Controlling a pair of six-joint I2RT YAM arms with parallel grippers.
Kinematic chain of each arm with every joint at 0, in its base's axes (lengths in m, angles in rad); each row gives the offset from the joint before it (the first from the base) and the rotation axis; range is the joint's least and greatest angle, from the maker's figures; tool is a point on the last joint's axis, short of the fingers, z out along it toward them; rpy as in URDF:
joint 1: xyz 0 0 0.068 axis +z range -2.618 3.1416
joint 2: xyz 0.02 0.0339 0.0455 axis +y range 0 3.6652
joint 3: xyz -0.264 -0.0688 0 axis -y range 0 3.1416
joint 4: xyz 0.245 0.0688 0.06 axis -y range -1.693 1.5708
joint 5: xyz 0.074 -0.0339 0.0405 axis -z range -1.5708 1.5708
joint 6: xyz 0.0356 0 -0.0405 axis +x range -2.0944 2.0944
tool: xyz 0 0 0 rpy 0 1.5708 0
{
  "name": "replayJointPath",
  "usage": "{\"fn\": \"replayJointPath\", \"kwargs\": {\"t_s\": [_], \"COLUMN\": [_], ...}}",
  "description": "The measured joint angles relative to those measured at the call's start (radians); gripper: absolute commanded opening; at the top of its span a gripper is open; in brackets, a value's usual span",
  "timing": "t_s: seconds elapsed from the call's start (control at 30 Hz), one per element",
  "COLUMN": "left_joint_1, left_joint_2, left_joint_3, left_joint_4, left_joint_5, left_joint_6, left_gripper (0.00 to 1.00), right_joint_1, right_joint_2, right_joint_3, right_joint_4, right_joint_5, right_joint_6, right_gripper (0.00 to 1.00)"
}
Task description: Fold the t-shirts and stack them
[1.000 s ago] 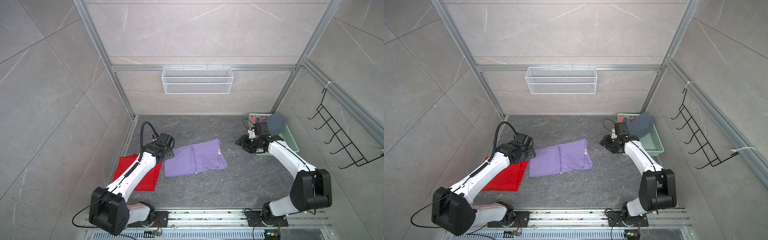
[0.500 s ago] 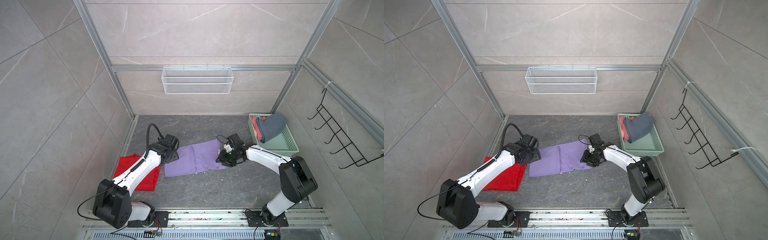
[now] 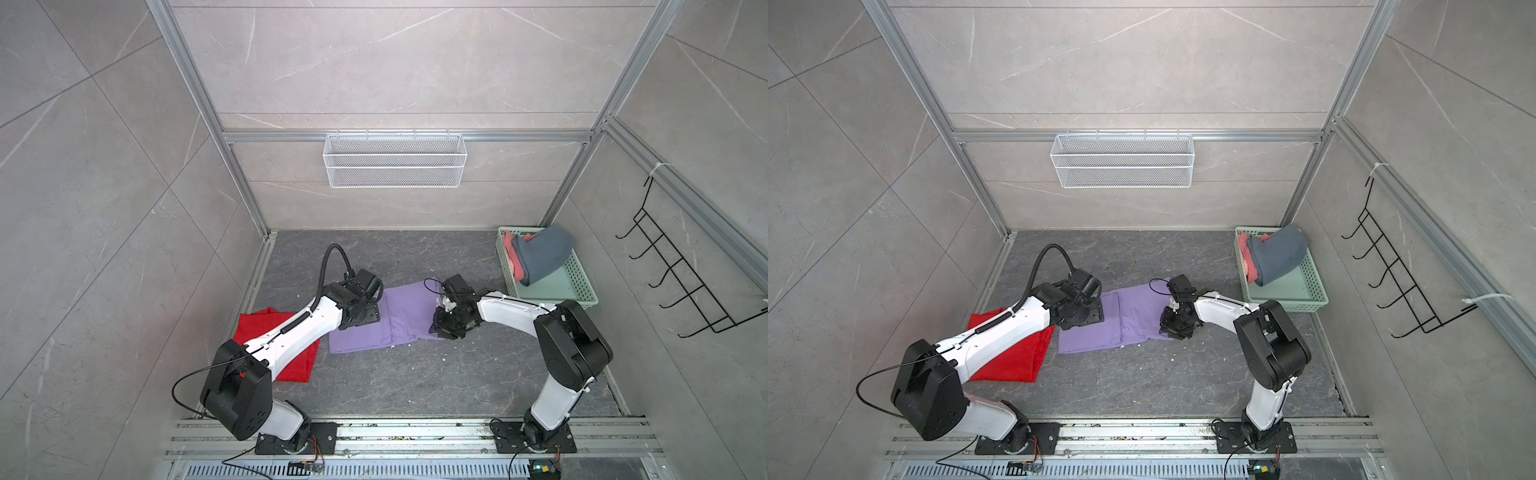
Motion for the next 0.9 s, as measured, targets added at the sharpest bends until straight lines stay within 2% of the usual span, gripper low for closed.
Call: {"fn": "replayJointPath", "kwargs": {"t_s": [0.13,0.27,0.57,0.8,0.87,0.9], "left_joint_1": [-0.034,-0.058,-0.083,-0.087,-0.087,-0.087], "left_joint_2": [0.03,0.111,0.42,0.51,0.52,0.526], "left_joint_3": [0.0,0.009,0.281,0.327,0.327,0.327], "left_joint_4": [0.01,0.012,0.016,-0.029,-0.045,-0.05], "left_joint_5": [-0.001,-0.004,-0.009,-0.047,-0.059,-0.06], "left_joint_6": [-0.016,-0.032,-0.033,-0.068,-0.072,-0.072], "left_gripper": [0.74,0.73,0.66,0.46,0.38,0.31], "right_joint_1": [0.004,0.005,0.005,0.005,0.005,0.005], "right_joint_2": [0.014,0.015,-0.036,-0.075,-0.076,-0.079], "right_joint_3": [0.01,0.014,0.036,0.055,0.064,0.07], "right_joint_4": [0.006,0.005,-0.042,-0.052,-0.057,-0.063], "right_joint_5": [0.008,0.018,0.051,0.069,0.079,0.086], "right_joint_6": [0.006,0.015,0.002,-0.002,-0.002,-0.002], "right_gripper": [0.1,0.0,0.0,0.0,0.0,0.0]}}
